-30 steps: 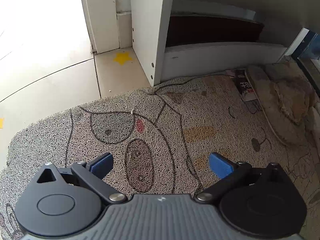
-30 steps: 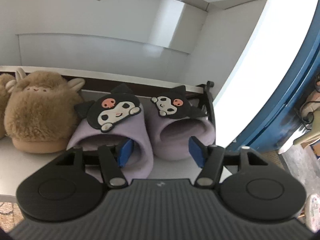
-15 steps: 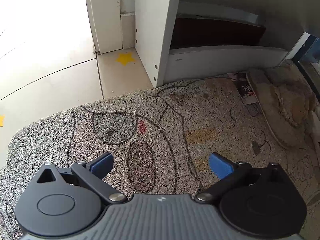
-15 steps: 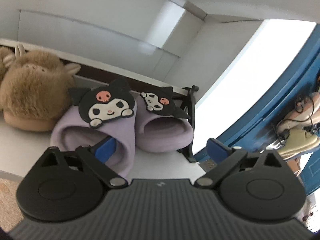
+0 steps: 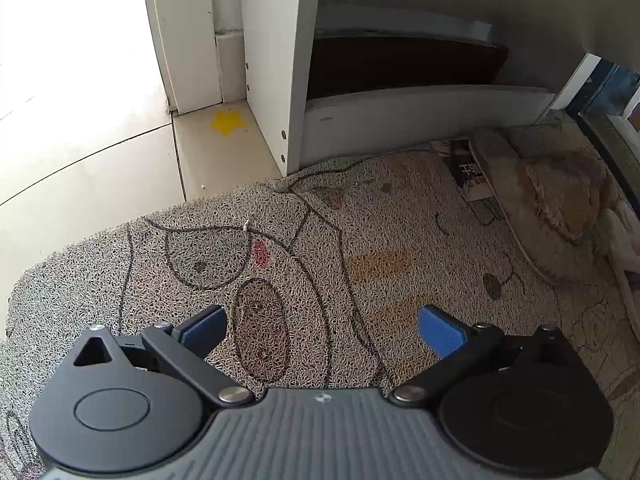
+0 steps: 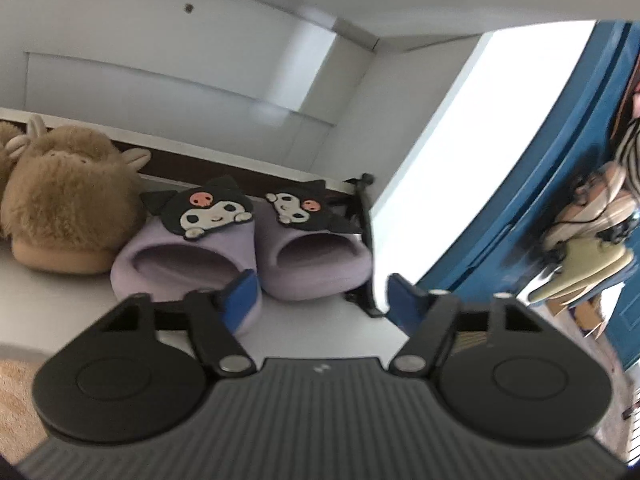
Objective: Organize scattered shoes
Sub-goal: 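Carry the lavender slides onto the shelf beside the brown plush slippers, then push the lavender slides deeper onto the shelf and open the right tool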
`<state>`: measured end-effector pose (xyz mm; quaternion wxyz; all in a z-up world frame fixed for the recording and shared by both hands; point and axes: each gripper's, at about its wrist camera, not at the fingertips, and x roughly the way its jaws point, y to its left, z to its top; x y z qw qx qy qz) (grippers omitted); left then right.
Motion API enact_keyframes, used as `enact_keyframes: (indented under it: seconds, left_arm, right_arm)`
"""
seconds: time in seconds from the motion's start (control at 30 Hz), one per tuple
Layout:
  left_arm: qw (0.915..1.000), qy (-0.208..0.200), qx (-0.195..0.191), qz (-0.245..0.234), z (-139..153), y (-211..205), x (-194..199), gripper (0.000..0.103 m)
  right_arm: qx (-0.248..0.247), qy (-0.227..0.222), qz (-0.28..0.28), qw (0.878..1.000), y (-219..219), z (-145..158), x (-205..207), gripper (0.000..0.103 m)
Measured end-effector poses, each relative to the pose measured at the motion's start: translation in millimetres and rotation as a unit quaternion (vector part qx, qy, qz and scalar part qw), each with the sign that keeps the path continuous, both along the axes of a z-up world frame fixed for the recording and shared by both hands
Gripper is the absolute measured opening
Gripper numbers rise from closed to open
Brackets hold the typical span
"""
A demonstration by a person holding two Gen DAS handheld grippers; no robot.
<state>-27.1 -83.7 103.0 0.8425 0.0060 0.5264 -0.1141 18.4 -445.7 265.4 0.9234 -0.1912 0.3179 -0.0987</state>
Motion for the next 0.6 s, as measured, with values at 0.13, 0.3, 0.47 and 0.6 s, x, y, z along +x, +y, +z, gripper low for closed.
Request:
enact_keyframes:
  seconds: [0.13,0.3,0.47,0.6]
  left_arm:
    - [1.0,-0.002,0.0,-0.001,1.3,-1.1,-0.1,0.103]
    - [1.0,0.001,-0.002,0.005,-0.5,3.4,1.8,0.103]
    - [1.0,0.004,-0.002,0.006,-3.3,4.8,3.1,0.102]
    - [1.0,0.003,-0.004,0.002,-1.9,2.1,1.6,0.103]
  right_arm:
    - [-0.002,0.016,0.007,1.0,5.2,-10.4,17.7,0.036]
    - [0.013,0.012,0.01,1.0,4.8,-9.9,15.6,0.037]
    - [0.034,0.014,0.021,0.999,2.7,-6.3,14.6,0.037]
    - [0.034,0.02,0.03,0.999,5.0,-17.6,35.1,0.03]
